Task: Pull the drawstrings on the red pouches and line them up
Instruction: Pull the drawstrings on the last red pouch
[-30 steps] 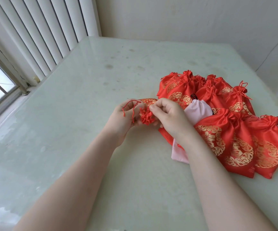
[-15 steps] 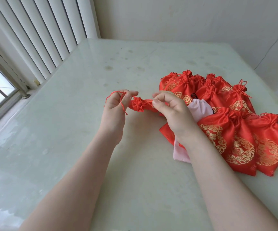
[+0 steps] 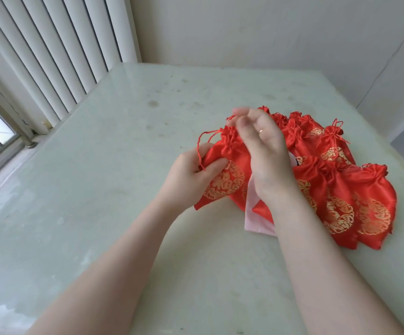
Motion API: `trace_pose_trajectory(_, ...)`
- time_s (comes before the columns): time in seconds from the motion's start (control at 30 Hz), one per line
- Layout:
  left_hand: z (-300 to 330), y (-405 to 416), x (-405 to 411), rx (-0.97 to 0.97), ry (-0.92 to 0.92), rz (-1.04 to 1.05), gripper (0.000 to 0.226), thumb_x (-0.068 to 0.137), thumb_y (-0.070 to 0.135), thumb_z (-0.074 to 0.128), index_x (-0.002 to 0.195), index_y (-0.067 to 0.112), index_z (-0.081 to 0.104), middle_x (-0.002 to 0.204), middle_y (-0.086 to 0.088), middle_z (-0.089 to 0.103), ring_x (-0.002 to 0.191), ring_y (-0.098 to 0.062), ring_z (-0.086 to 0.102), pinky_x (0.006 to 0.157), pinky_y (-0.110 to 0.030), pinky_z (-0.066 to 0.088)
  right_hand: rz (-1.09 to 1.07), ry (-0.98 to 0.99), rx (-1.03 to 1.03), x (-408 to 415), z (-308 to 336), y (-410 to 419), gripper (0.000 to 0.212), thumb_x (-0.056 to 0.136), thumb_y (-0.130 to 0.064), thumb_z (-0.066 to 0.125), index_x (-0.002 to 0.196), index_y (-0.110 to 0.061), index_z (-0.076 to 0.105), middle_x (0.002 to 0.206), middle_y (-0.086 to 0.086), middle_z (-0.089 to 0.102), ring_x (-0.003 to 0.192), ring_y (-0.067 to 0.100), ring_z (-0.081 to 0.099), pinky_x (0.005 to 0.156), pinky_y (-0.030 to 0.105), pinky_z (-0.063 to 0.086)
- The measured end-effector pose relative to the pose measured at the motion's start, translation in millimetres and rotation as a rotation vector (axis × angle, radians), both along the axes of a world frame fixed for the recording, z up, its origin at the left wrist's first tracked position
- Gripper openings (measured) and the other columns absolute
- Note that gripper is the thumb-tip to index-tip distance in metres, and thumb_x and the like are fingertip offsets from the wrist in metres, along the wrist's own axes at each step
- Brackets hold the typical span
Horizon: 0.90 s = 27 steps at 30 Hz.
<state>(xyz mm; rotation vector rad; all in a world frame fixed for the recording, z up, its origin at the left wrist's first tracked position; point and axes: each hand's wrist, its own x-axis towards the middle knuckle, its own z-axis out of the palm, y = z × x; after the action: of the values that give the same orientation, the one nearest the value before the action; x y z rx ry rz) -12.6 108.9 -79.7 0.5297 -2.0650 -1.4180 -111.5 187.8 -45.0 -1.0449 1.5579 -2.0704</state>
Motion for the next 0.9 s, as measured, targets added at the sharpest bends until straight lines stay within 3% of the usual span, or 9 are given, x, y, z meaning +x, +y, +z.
trace_pose_trajectory(0.17,21.7,26.9,-1.7,0.256,0.131,-0.193,0.009,0.086,0.015,0.059,0.095,0.016,0.061,0.081,-0.001,0.065,0.074,-0.013,0.062,0.07,-0.028,0.051,0.046,0.132,0.104,-16.3,22.7,32.7,0.007,0.081,-0.018,0.066,0.086,-0.019,0.062,0.081,-0.006,0.062,0.075,0.0,0.059,0.072,0.015,0.046)
trace_pose_trajectory(0.27,18.8,47.0,-6.0,0.32,0.049,-0.218,0.022,0.092,0.012,0.055,0.11,0.025,0.053,0.09,-0.004,0.066,0.08,-0.017,0.064,0.075,-0.03,0.053,-0.056,0.241,0.22,-24.9,21.9,56.4,0.008,0.086,-0.014,0.064,0.083,-0.021,0.061,0.081,-0.007,0.061,0.065,-0.007,0.057,0.063,0.009,0.043)
trace_pose_trajectory(0.37,-2.1,63.7,-11.8,0.05,-0.149,-0.167,0.052,0.09,0.024,0.056,0.136,0.027,0.031,0.128,-0.008,0.052,0.112,-0.02,0.053,0.097,-0.031,0.043,-0.257,0.373,0.411,-34.0,4.1,72.5,0.002,0.087,-0.024,0.062,0.088,-0.022,0.061,0.092,-0.005,0.064,0.071,-0.005,0.057,0.064,0.009,0.044)
trace_pose_trajectory(0.43,-11.7,67.2,-8.3,-0.168,-0.213,-0.095,0.081,0.081,0.038,0.057,0.146,0.016,0.013,0.146,-0.007,0.029,0.133,-0.017,0.031,0.109,-0.028,0.028,-0.341,0.499,0.452,-35.9,-8.8,82.2,0.013,0.087,-0.03,0.06,0.095,-0.02,0.061,0.104,-0.001,0.062,0.092,0.004,0.057,0.081,0.012,0.043)
trace_pose_trajectory(0.53,-18.7,67.6,5.5,-0.389,-0.195,-0.22,0.104,0.064,0.061,0.052,0.147,0.019,0.005,0.153,-0.005,0.005,0.144,-0.014,0.001,0.115,-0.031,0.011,-0.188,0.757,0.446,-22.5,-22.0,95.3,0.041,0.082,-0.04,0.05,0.111,-0.011,0.059,0.125,0.005,0.054,0.123,0.015,0.046,0.106,0.022,0.032)
trace_pose_trajectory(0.6,-22.6,68.5,14.5,-0.558,-0.327,-0.329,0.109,0.061,0.069,0.055,0.145,0.031,-0.004,0.155,-0.003,-0.012,0.143,-0.014,-0.013,0.115,-0.036,0.006,-0.095,0.955,0.563,-15.1,-35.9,99.2,0.057,0.079,-0.041,0.046,0.127,-0.012,0.05,0.144,0.009,0.038,0.14,0.023,0.024,0.116,0.037,0.017)
trace_pose_trajectory(0.7,-30.8,68.0,17.0,-0.764,-0.56,-0.312,0.103,0.074,0.07,0.052,0.146,0.029,-0.007,0.154,-0.002,-0.022,0.142,-0.018,-0.018,0.115,-0.034,0.0,-0.102,1.122,0.828,-9.5,-53.7,100.3,0.073,0.077,-0.052,0.032,0.145,-0.024,0.024,0.157,-0.002,0.009,0.144,0.014,-0.005,0.116,0.039,-0.006)
trace_pose_trajectory(0.8,-36.8,65.4,7.7,-0.782,-0.596,-0.245,0.101,0.074,0.077,0.034,0.148,0.022,-0.005,0.157,-0.003,-0.011,0.144,-0.019,-0.014,0.114,-0.03,-0.006,-0.163,1.134,0.882,-15.4,-61.0,92.5,0.078,0.075,-0.056,0.012,0.145,-0.023,0.025,0.157,-0.004,0.011,0.145,0.015,0.001,0.115,0.039,-0.007)
trace_pose_trajectory(0.9,-39.4,60.9,-5.0,-0.784,-0.637,-0.167,0.087,0.086,0.062,0.042,0.149,0.02,-0.001,0.158,-0.002,-0.004,0.145,-0.019,-0.008,0.116,-0.033,-0.003,-0.204,1.171,0.856,-24.1,-61.1,79.4,0.071,0.081,-0.051,0.015,0.14,-0.019,0.037,0.154,0.0,0.025,0.142,0.02,0.019,0.115,0.041,0.002)
